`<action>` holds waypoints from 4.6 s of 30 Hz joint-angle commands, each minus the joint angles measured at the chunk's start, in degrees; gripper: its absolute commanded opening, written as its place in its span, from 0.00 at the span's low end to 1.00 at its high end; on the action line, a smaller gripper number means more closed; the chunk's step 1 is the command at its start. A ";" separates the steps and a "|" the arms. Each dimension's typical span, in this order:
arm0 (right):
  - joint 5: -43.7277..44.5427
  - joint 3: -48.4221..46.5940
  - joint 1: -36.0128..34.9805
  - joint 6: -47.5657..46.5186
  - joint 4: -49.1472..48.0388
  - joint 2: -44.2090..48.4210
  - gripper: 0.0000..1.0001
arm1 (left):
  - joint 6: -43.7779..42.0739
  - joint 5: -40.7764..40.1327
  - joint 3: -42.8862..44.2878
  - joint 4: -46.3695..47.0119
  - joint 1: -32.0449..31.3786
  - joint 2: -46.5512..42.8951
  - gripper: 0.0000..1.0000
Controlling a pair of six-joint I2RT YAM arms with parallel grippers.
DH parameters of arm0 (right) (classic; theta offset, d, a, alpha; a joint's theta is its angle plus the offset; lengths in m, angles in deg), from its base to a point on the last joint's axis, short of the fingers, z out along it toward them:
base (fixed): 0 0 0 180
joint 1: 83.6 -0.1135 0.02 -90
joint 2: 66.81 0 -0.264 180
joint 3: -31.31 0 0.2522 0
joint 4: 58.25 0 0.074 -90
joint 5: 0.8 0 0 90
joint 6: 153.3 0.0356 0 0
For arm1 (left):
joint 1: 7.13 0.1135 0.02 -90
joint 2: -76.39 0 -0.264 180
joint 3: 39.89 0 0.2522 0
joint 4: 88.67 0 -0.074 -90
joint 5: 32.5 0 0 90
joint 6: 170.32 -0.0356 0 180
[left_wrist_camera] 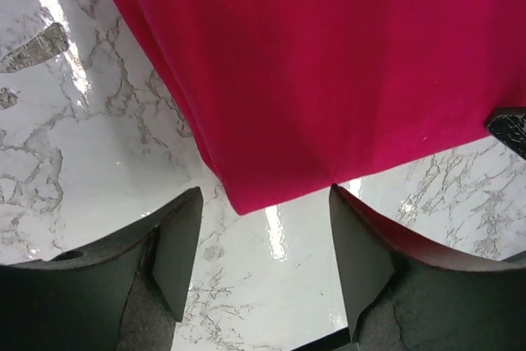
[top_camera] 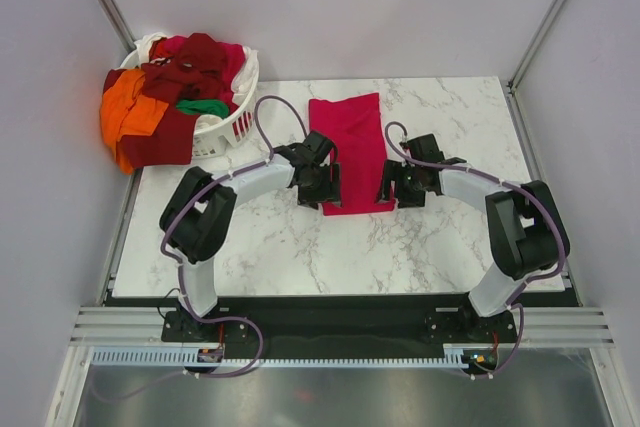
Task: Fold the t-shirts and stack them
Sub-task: Fold the tshirt
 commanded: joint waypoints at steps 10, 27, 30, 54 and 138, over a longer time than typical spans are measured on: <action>-6.82 4.10 0.30 1.85 -6.52 -1.27 0.14 | 1.75 -1.32 -1.59 5.21 -1.59 3.53 0.12; -3.76 15.89 -6.21 8.27 8.23 31.21 0.00 | 10.88 0.79 -19.51 0.21 -10.91 -24.82 0.02; -3.41 14.59 -7.35 10.29 11.92 37.20 0.00 | 12.65 3.07 -20.75 -2.42 -12.23 -31.33 0.02; 6.26 -25.58 -6.83 2.12 18.97 8.43 0.00 | 0.01 4.04 6.32 -18.78 4.29 -21.44 0.11; 4.07 -55.06 0.03 0.18 -1.86 -18.52 0.85 | -7.91 -4.04 4.03 -7.18 -0.72 -13.60 0.70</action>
